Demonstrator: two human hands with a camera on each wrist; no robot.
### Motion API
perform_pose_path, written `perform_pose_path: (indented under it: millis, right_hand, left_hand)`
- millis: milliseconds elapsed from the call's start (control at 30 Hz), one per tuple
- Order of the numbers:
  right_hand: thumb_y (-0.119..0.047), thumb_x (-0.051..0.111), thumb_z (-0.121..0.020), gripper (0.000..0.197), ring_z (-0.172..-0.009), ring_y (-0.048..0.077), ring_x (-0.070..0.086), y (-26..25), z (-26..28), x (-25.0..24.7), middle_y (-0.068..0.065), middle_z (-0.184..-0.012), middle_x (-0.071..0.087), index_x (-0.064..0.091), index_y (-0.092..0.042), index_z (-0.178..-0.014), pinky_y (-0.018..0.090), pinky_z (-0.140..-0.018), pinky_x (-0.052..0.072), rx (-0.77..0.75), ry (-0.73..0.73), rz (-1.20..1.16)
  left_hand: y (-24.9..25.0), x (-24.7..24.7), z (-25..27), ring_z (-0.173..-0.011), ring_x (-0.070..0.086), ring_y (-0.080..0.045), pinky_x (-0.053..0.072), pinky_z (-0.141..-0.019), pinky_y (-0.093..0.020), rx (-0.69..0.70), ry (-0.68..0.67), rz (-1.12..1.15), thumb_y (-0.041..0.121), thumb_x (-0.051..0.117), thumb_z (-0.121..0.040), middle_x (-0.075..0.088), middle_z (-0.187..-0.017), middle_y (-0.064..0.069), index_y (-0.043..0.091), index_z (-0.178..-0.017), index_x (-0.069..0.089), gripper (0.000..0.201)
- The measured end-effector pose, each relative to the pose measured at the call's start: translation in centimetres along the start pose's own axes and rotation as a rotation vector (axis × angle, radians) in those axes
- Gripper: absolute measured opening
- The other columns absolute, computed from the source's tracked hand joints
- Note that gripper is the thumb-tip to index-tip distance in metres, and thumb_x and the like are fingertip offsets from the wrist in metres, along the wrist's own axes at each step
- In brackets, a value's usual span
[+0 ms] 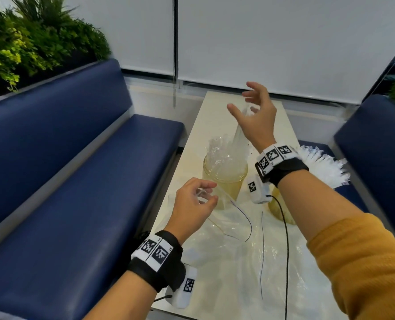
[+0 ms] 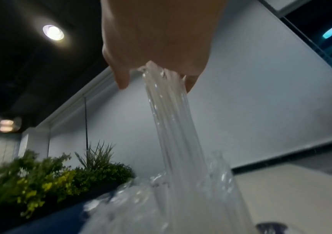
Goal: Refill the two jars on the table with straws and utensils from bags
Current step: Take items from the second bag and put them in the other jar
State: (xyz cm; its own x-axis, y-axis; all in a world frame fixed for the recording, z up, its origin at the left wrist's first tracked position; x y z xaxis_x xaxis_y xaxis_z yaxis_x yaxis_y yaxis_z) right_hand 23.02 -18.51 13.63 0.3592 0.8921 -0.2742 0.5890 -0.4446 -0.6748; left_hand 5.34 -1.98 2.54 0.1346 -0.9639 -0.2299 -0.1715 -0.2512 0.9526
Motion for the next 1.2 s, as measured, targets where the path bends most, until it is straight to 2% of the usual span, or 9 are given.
perform_pose_path:
  millis: [67, 200, 333, 433, 567, 700, 833, 933, 1200]
  right_hand:
    - [-0.039, 0.06, -0.097, 0.02, -0.093, 0.011, 0.063, -0.3, -0.6, 0.2, -0.003, -0.102, 0.071, 0.066, -0.026, -0.11, 0.026, -0.084, 0.05, -0.121, -0.101, 0.254]
    - [-0.033, 0.029, -0.109, 0.045, -0.058, 0.018, 0.046, 2.3, 2.3, 1.5, -0.002, -0.064, 0.05, 0.051, -0.014, -0.075, 0.035, -0.065, 0.041, -0.108, -0.352, 0.627]
    - [-0.025, 0.022, -0.108, 0.046, -0.134, 0.028, 0.048, 5.3, 6.5, 2.6, 0.014, -0.141, 0.055, 0.047, -0.005, -0.142, 0.048, -0.119, 0.026, -0.13, -0.73, 0.898]
    - [-0.032, 0.023, -0.108, 0.051, -0.149, 0.026, 0.027, 4.9, 6.3, 2.1, 0.009, -0.156, 0.04, 0.039, -0.01, -0.151, 0.048, -0.123, 0.015, -0.077, -0.694, 0.757]
    - [-0.036, 0.05, -0.099, 0.029, -0.085, 0.017, 0.058, 0.6, 5.6, -0.7, -0.003, -0.087, 0.066, 0.07, -0.018, -0.088, 0.032, -0.076, 0.048, -0.215, -0.349, 0.622]
    - [-0.022, 0.059, -0.085, 0.043, -0.036, 0.018, 0.04, -2.9, 9.2, -2.9, 0.002, -0.038, 0.044, 0.047, -0.008, -0.046, 0.026, -0.044, 0.031, -0.138, -0.515, 0.29]
    - [-0.03, 0.058, -0.095, 0.032, -0.068, 0.023, 0.063, -0.7, 15.2, -1.9, 0.017, -0.084, 0.073, 0.076, -0.004, -0.088, 0.032, -0.067, 0.049, 0.11, -1.026, 0.456]
    - [-0.041, 0.053, -0.099, 0.051, -0.124, 0.029, 0.055, 0.8, 18.4, -1.1, 0.01, -0.14, 0.055, 0.049, -0.019, -0.145, 0.038, -0.099, 0.046, 0.246, -1.273, 0.809]
    - [-0.034, 0.05, -0.102, 0.046, -0.118, 0.033, 0.059, 1.8, 20.5, 0.1, 0.012, -0.134, 0.059, 0.046, -0.019, -0.145, 0.039, -0.094, 0.048, 0.325, -1.437, 0.941]
  left_hand:
    - [0.1, 0.0, 0.0, -0.092, 0.065, 0.0, 0.056, -0.074, -0.014, 0.001, 0.0, 0.001, 0.014, 0.075, -0.088, 0.067, -0.106, 0.007, 0.02, -0.109, 0.071, 0.022]
    - [0.0, 0.2, -0.1, -0.092, 0.065, 0.0, 0.055, -0.073, -0.012, -0.002, 0.002, 0.003, 0.014, 0.075, -0.087, 0.067, -0.106, 0.007, 0.02, -0.108, 0.071, 0.022]
    - [0.0, 0.4, -0.2, -0.09, 0.065, -0.001, 0.053, -0.072, -0.012, 0.008, 0.002, 0.002, 0.007, 0.072, -0.088, 0.066, -0.105, 0.005, 0.018, -0.109, 0.072, 0.023]
    - [0.0, 0.6, -0.4, -0.095, 0.066, -0.006, 0.056, -0.076, -0.016, 0.007, -0.023, 0.001, -0.003, 0.066, -0.087, 0.066, -0.109, 0.003, 0.018, -0.111, 0.071, 0.032]
    - [0.4, 0.9, -0.5, -0.103, 0.066, -0.008, 0.053, -0.077, -0.012, 0.01, -0.09, 0.007, -0.014, 0.059, -0.082, 0.061, -0.118, 0.003, 0.015, -0.123, 0.065, 0.051]
    - [0.8, 1.1, -1.0, -0.105, 0.062, 0.004, 0.053, -0.086, -0.014, 0.067, -0.124, -0.016, -0.017, 0.055, -0.077, 0.058, -0.12, 0.004, 0.014, -0.131, 0.061, 0.062]
    - [1.2, 1.2, -0.9, -0.111, 0.06, -0.001, 0.055, -0.09, -0.022, 0.1, -0.167, -0.025, -0.019, 0.057, -0.075, 0.056, -0.122, 0.004, 0.014, -0.133, 0.059, 0.067]
    - [1.4, 1.5, -0.5, -0.117, 0.058, -0.008, 0.056, -0.092, -0.023, 0.112, -0.189, -0.074, -0.019, 0.057, -0.076, 0.055, -0.125, 0.005, 0.016, -0.134, 0.058, 0.068]
    - [1.5, 2.1, 1.0, -0.117, 0.056, -0.007, 0.054, -0.083, -0.011, 0.109, -0.222, -0.093, -0.021, 0.055, -0.075, 0.052, -0.129, 0.006, 0.017, -0.135, 0.058, 0.071]
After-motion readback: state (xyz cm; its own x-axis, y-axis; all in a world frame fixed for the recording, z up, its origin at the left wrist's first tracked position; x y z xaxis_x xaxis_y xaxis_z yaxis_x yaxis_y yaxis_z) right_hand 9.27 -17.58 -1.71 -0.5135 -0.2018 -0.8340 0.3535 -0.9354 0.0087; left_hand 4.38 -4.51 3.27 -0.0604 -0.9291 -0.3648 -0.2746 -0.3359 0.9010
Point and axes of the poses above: each hand's wrist, its own z-axis away from the middle knuckle, its own x-axis out of the palm, y = z × x, the point moved 2 cm from there along -z, towards the middle knuckle
